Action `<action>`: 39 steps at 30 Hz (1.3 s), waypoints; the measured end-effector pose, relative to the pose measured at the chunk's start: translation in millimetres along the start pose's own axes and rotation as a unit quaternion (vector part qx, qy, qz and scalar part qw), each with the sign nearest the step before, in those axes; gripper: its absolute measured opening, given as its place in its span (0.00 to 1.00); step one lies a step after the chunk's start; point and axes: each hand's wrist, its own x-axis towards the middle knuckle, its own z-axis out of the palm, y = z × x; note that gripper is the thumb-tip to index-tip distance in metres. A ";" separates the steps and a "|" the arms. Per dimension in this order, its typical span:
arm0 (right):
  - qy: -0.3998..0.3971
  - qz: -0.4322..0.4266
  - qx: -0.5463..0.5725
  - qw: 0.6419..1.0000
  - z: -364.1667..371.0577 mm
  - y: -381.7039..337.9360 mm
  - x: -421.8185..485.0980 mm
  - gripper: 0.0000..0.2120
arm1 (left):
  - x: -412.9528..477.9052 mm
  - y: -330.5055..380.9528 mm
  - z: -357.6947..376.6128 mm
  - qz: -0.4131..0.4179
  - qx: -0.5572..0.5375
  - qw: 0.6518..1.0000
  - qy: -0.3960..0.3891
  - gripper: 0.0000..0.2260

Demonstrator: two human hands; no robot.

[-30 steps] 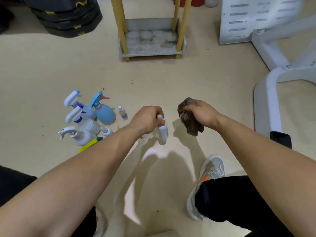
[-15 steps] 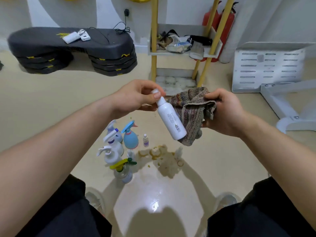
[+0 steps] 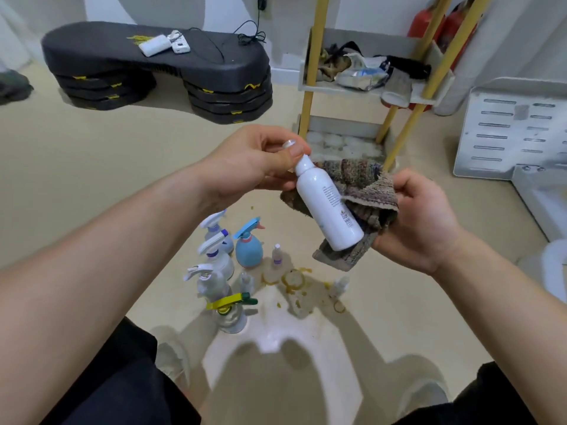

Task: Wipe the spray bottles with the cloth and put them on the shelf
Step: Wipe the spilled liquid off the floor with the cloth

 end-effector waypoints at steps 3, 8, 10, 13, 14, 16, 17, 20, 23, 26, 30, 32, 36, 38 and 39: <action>-0.024 -0.018 -0.093 0.995 -4.2 0.6 8.0 0.26 | 7.4 -2.5 0.0 -0.006 -0.009 1.000 0.016 0.06; -0.036 0.001 -0.190 0.981 -10.1 1.3 14.8 0.21 | 14.9 -7.6 12.6 -0.026 -0.004 0.998 0.048 0.05; -0.030 0.005 -0.210 0.977 -9.9 0.2 15.5 0.19 | 16.3 -10.6 17.6 -0.028 0.001 0.998 0.063 0.05; -0.007 -0.020 -0.271 0.962 -4.2 -1.3 13.8 0.16 | 16.1 -11.2 23.6 -0.034 0.000 0.996 0.080 0.06; 0.009 -0.033 -0.313 0.949 0.1 -0.6 12.5 0.15 | 15.0 -10.1 26.2 -0.034 0.004 0.996 0.087 0.06; 0.052 -0.047 -0.382 0.921 8.4 2.9 10.6 0.13 | 13.5 -10.3 30.8 -0.037 0.024 0.993 0.109 0.07; 0.073 -0.051 -0.407 0.909 12.5 5.6 9.9 0.13 | 13.4 -11.7 32.5 -0.042 0.038 0.991 0.120 0.08; 0.167 -0.071 -0.585 0.791 18.7 18.3 9.4 0.20 | 12.1 -13.8 38.5 -0.074 0.082 0.984 0.142 0.12; 0.246 -0.092 -0.785 0.561 18.8 29.0 9.6 0.28 | 14.2 -14.9 46.5 -0.089 0.053 0.982 0.160 0.13; 0.240 -0.112 -0.725 0.636 15.8 26.8 10.5 0.25 | 15.6 -14.6 50.3 -0.080 0.040 0.982 0.167 0.15; 0.121 -0.006 -0.399 0.909 10.0 7.3 6.5 0.13 | 14.0 -13.4 48.1 -0.075 0.017 0.990 0.120 0.15; 0.081 0.064 -0.222 0.970 6.5 2.8 1.7 0.11 | 13.8 -9.5 48.1 -0.069 -0.016 0.993 0.093 0.14; 0.013 0.160 -0.050 0.986 -7.9 -0.3 -0.5 0.24 | 14.8 -2.5 42.8 -0.051 -0.061 0.995 0.056 0.06; -0.009 0.175 -0.040 0.984 -11.1 -1.7 -0.3 0.31 | 14.9 -1.2 40.2 -0.056 -0.072 0.994 0.060 0.07; -0.013 0.174 -0.047 0.984 -10.8 -2.8 -0.7 0.33 | 14.9 -1.0 39.1 -0.063 -0.074 0.993 0.065 0.07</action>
